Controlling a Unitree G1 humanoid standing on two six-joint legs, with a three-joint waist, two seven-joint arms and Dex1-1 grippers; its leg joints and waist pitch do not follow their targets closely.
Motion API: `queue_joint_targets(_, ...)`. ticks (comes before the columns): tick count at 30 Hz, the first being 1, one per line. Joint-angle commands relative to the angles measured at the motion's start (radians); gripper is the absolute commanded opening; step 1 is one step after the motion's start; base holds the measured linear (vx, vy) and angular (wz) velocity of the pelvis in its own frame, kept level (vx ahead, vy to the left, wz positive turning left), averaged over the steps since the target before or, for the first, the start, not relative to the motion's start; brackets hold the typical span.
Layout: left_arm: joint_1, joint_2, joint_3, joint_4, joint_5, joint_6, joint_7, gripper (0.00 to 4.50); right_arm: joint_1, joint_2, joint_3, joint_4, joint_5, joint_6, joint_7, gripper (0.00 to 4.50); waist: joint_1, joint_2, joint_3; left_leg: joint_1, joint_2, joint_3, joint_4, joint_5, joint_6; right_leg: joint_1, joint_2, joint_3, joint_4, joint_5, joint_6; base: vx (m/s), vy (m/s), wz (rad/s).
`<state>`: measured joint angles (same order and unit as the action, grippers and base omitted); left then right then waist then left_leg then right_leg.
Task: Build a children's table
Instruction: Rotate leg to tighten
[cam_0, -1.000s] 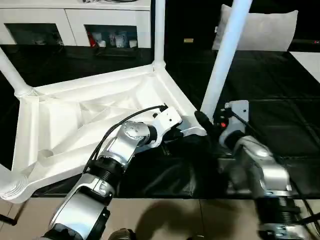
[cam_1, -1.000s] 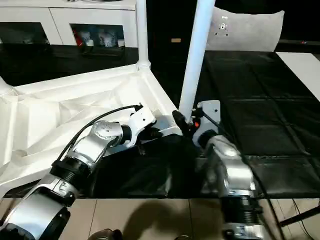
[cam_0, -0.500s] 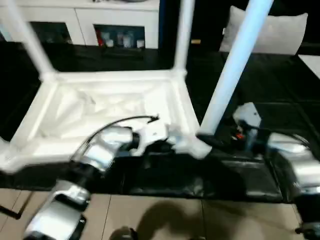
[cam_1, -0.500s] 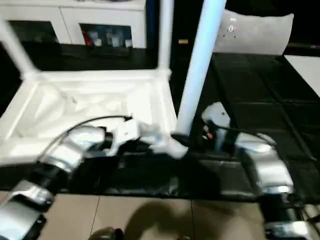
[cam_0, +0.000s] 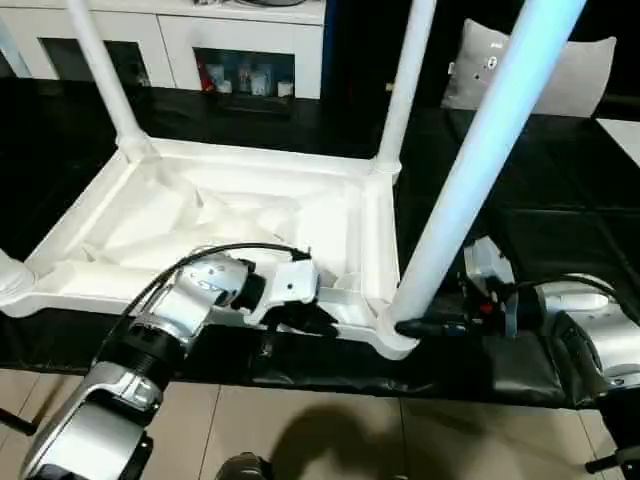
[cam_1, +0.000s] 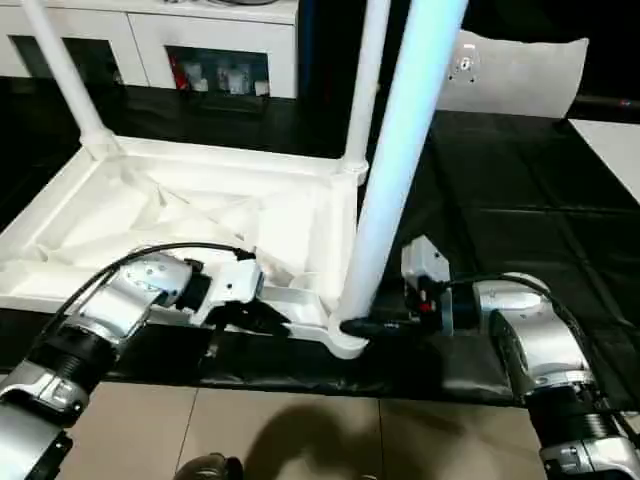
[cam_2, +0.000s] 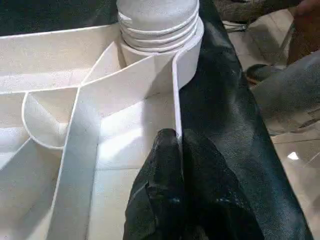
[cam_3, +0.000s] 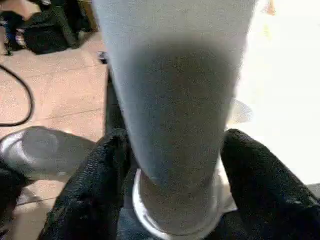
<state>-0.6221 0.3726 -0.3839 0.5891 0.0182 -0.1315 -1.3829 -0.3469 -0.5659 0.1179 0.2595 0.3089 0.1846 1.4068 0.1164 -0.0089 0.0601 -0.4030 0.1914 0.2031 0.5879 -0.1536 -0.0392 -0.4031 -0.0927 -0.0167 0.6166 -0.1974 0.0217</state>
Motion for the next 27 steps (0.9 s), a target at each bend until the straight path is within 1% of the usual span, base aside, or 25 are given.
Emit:
queue_joint_targets(1, -0.007, -0.005, -0.021, -0.035, -0.016, -0.034, -0.060, 0.00, -0.017, -0.009, 0.001, 0.008, 0.013, 0.002, 0.033, 2.64, 0.001, -0.017, -0.074, 0.034, 0.042, -0.012, -0.060, -0.209, 0.066, 0.034, -0.045, 0.017, -0.063, -0.126, -0.259, 0.000, 0.000, 0.00)
queue_joint_targets(4, -0.006, -0.007, -0.019, -0.031, -0.019, -0.033, -0.068, 0.00, -0.013, -0.014, 0.007, -0.001, 0.027, 0.023, 0.048, 2.37, 0.002, -0.018, -0.075, 0.033, 0.041, -0.012, -0.059, -0.195, 0.073, 0.035, -0.045, 0.017, -0.061, -0.110, -0.265, 0.000, 0.000, 0.00)
queue_joint_targets(5, -0.006, -0.007, -0.018, -0.031, -0.019, -0.032, -0.069, 0.00, -0.013, -0.014, 0.007, -0.001, 0.029, 0.025, 0.049, 2.37, 0.003, -0.018, -0.075, 0.034, 0.041, -0.011, -0.058, -0.194, 0.073, 0.036, -0.045, 0.017, -0.061, -0.110, -0.265, 0.000, 0.000, 0.00)
queue_joint_targets(6, -0.005, -0.006, -0.017, -0.032, -0.023, -0.028, -0.072, 0.00, -0.010, -0.016, 0.010, -0.006, 0.040, 0.035, 0.056, 2.25, 0.004, -0.016, -0.074, 0.034, 0.042, -0.011, -0.059, -0.196, 0.073, 0.034, -0.045, 0.017, -0.061, -0.114, -0.266, 0.000, 0.000, 0.00)
queue_joint_targets(7, -0.004, -0.006, -0.017, -0.032, -0.026, -0.026, -0.073, 0.00, -0.008, -0.015, 0.011, -0.008, 0.045, 0.040, 0.060, 2.25, 0.005, -0.017, -0.074, 0.034, 0.041, -0.011, -0.058, -0.199, 0.072, 0.035, -0.044, 0.017, -0.062, -0.118, -0.267, 0.000, 0.000, 0.00)
queue_joint_targets(9, -0.004, -0.006, -0.017, -0.033, -0.028, -0.022, -0.074, 0.00, -0.005, -0.015, 0.012, -0.011, 0.047, 0.044, 0.063, 2.04, 0.006, -0.017, -0.074, 0.035, 0.041, -0.011, -0.059, -0.199, 0.072, 0.035, -0.044, 0.017, -0.062, -0.122, -0.266, 0.000, 0.000, 0.00)
queue_joint_targets(10, -0.002, -0.006, -0.015, -0.033, -0.036, -0.013, -0.071, 0.00, 0.015, -0.012, 0.016, -0.037, 0.059, 0.067, 0.065, 2.02, 0.007, -0.017, -0.073, 0.035, 0.041, -0.012, -0.059, -0.204, 0.068, 0.034, -0.045, 0.017, -0.063, -0.129, -0.264, 0.000, 0.000, 0.00)
queue_joint_targets(12, -0.002, -0.007, -0.014, -0.033, -0.039, -0.009, -0.069, 0.00, 0.023, -0.010, 0.015, -0.047, 0.064, 0.077, 0.065, 1.98, 0.010, -0.018, -0.073, 0.035, 0.042, -0.012, -0.059, -0.200, 0.068, 0.035, -0.045, 0.018, -0.062, -0.127, -0.261, 0.000, 0.000, 0.00)
queue_joint_targets(14, -0.002, -0.016, -0.008, -0.034, -0.039, 0.015, -0.046, 0.00, 0.049, 0.016, -0.005, -0.087, 0.106, 0.131, 0.027, 1.93, 0.013, -0.018, -0.073, 0.035, 0.042, -0.011, -0.059, -0.197, 0.070, 0.034, -0.044, 0.018, -0.062, -0.120, -0.261, 0.000, 0.000, 0.00)
queue_joint_targets(15, -0.003, -0.017, -0.008, -0.034, -0.039, 0.017, -0.044, 0.00, 0.051, 0.018, -0.006, -0.090, 0.109, 0.135, 0.024, 1.93, 0.016, -0.017, -0.072, 0.035, 0.042, -0.012, -0.060, -0.199, 0.068, 0.033, -0.044, 0.018, -0.062, -0.129, -0.257, 0.000, 0.000, 0.00)
queue_joint_targets(16, -0.003, -0.018, -0.007, -0.034, -0.038, 0.020, -0.039, 0.00, 0.053, 0.021, -0.008, -0.094, 0.112, 0.141, 0.018, 1.93, 0.016, -0.018, -0.073, 0.035, 0.042, -0.012, -0.060, -0.207, 0.062, 0.033, -0.045, 0.017, -0.063, -0.146, -0.255, 0.000, 0.000, 0.00)
queue_joint_targets(17, -0.005, -0.024, -0.003, -0.035, -0.034, 0.033, -0.021, 0.00, 0.061, 0.030, -0.014, -0.112, 0.126, 0.166, -0.004, 1.93, 0.016, -0.013, -0.067, 0.035, 0.042, -0.013, -0.062, -0.215, 0.058, 0.030, -0.044, 0.019, -0.065, -0.157, -0.252, 0.000, 0.000, 0.00)
queue_joint_targets(18, -0.013, -0.040, 0.007, -0.029, -0.025, 0.065, 0.030, 0.00, 0.071, 0.046, -0.021, -0.132, 0.126, 0.196, -0.056, 1.93, 0.016, -0.008, -0.065, 0.036, 0.042, -0.013, -0.065, -0.238, 0.049, 0.027, -0.044, 0.020, -0.068, -0.185, -0.246, 0.000, 0.000, 0.00)
queue_joint_targets(19, -0.021, -0.057, 0.015, -0.023, -0.017, 0.088, 0.074, 0.00, 0.077, 0.063, -0.026, -0.144, 0.119, 0.231, -0.114, 1.93, 0.014, -0.014, -0.063, 0.038, 0.041, -0.013, -0.068, -0.261, 0.034, 0.027, -0.043, 0.021, -0.073, -0.220, -0.235, 0.000, 0.000, 0.00)
queue_joint_targets(20, -0.031, -0.081, 0.025, -0.014, -0.005, 0.117, 0.135, 0.00, 0.078, 0.092, -0.027, -0.146, 0.088, 0.253, -0.200, 1.93, 0.011, -0.011, -0.060, 0.038, 0.039, -0.016, -0.071, -0.288, 0.016, 0.025, -0.046, 0.022, -0.077, -0.273, -0.222, 0.000, 0.000, 0.00)
queue_joint_targets(21, -0.034, -0.090, 0.027, -0.011, -0.001, 0.129, 0.157, 0.00, 0.072, 0.109, -0.027, -0.136, 0.071, 0.253, -0.237, 1.93, 0.011, -0.011, -0.060, 0.038, 0.039, -0.016, -0.071, -0.288, 0.016, 0.025, -0.046, 0.022, -0.077, -0.273, -0.222, 0.000, 0.000, 0.00)
queue_joint_targets(22, -0.036, -0.096, 0.029, -0.010, 0.001, 0.136, 0.170, 0.00, 0.069, 0.120, -0.026, -0.130, 0.061, 0.252, -0.260, 1.93, 0.005, -0.013, -0.058, 0.042, 0.037, -0.021, -0.072, -0.338, -0.015, 0.020, -0.051, 0.022, -0.088, -0.378, -0.190, 0.000, 0.000, 0.00)
queue_joint_targets(23, -0.040, -0.109, 0.032, -0.008, 0.005, 0.151, 0.198, 0.00, 0.059, 0.144, -0.028, -0.113, 0.039, 0.250, -0.309, 1.93, 0.002, -0.012, -0.057, 0.041, 0.036, -0.024, -0.074, -0.346, -0.022, 0.021, -0.052, 0.022, -0.091, -0.400, -0.180, 0.000, 0.000, 0.00)
queue_joint_targets(24, -0.045, -0.128, 0.037, -0.008, 0.007, 0.175, 0.230, 0.00, 0.038, 0.180, -0.035, -0.076, 0.013, 0.247, -0.374, 1.93, -0.009, -0.013, -0.058, 0.037, 0.035, -0.026, -0.079, -0.353, -0.033, 0.021, -0.051, 0.020, -0.091, -0.411, -0.167, 0.000, 0.000, 0.00)
queue_joint_targets(25, -0.053, -0.160, 0.045, -0.002, 0.010, 0.205, 0.284, 0.00, 0.006, 0.233, -0.052, -0.021, -0.015, 0.247, -0.479, 1.93, -0.016, -0.012, -0.057, 0.037, 0.035, -0.027, -0.079, -0.362, -0.039, 0.019, -0.050, 0.020, -0.090, -0.412, -0.167, 0.000, 0.000, 0.00)
queue_joint_targets(26, -0.063, -0.194, 0.053, 0.002, 0.013, 0.238, 0.340, 0.00, -0.021, 0.285, -0.072, 0.022, -0.036, 0.255, -0.584, 1.93, -0.033, -0.013, -0.055, 0.033, 0.030, -0.029, -0.080, -0.380, -0.052, 0.018, -0.048, 0.016, -0.091, -0.436, -0.164, 0.000, 0.000, 0.00)
queue_joint_targets(27, -0.071, -0.219, 0.060, 0.009, 0.016, 0.260, 0.385, 0.00, -0.031, 0.321, -0.086, 0.038, -0.051, 0.262, -0.663, 1.93, -0.045, -0.015, -0.056, 0.031, 0.029, -0.033, -0.082, -0.379, -0.063, 0.021, -0.050, 0.014, -0.091, -0.454, -0.155, 0.000, 0.000, 0.00)
